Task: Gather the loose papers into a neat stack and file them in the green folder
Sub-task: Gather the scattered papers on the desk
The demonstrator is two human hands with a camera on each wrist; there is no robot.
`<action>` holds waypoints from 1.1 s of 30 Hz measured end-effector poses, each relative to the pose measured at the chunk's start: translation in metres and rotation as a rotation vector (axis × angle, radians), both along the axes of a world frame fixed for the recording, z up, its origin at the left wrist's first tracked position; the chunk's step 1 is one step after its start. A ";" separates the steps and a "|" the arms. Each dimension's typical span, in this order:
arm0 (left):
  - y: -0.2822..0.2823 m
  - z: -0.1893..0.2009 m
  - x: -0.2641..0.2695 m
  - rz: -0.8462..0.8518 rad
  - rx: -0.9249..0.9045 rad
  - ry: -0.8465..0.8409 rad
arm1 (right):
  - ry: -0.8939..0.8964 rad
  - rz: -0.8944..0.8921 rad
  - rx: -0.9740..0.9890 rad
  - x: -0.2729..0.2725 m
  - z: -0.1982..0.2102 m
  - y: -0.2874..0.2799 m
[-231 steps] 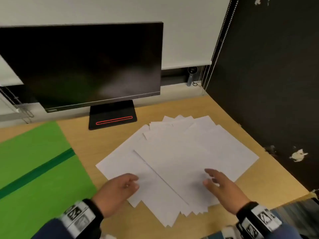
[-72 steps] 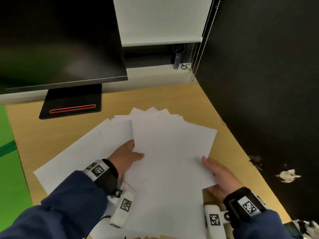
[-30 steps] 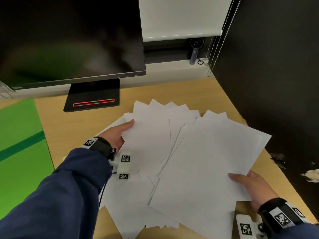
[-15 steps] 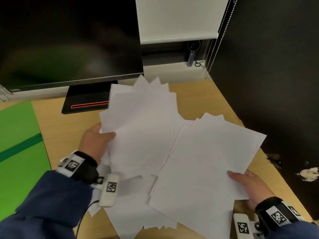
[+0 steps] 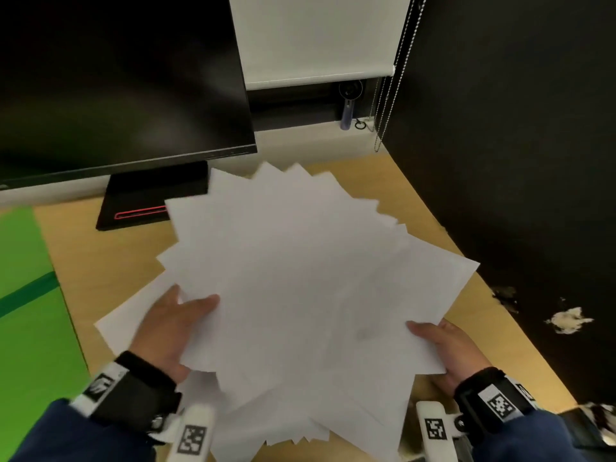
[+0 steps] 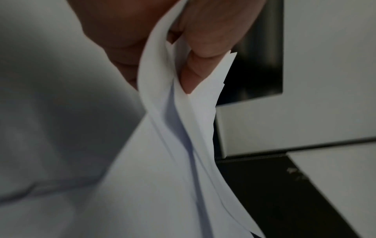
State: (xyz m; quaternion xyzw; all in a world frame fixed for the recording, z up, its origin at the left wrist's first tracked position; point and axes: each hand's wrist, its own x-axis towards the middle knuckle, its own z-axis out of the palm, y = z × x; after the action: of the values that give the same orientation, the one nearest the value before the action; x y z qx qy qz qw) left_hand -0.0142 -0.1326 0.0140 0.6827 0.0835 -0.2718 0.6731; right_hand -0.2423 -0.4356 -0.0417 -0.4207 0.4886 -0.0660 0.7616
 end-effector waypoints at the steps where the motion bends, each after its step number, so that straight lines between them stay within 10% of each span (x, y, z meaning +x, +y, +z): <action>1: -0.011 -0.011 -0.007 -0.043 0.020 0.033 | -0.010 -0.009 0.012 0.001 -0.001 0.000; 7: -0.048 -0.050 -0.013 -0.361 0.294 -0.068 | -0.100 -0.053 0.156 -0.002 -0.006 0.001; 16: -0.070 -0.038 0.032 -0.278 0.443 -0.258 | -0.051 -0.024 0.026 0.004 -0.005 0.009; 23: -0.061 -0.052 0.027 -0.074 0.388 -0.079 | -0.040 0.055 -0.020 0.004 -0.006 0.009; 33: -0.041 -0.037 -0.008 -0.212 0.407 -0.033 | 0.035 0.039 -0.075 0.006 -0.014 0.010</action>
State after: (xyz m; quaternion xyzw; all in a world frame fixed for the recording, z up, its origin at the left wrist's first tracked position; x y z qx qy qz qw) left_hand -0.0226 -0.1733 -0.0232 0.8139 0.0533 -0.3073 0.4902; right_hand -0.2362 -0.4261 -0.0556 -0.4597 0.4908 -0.0619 0.7376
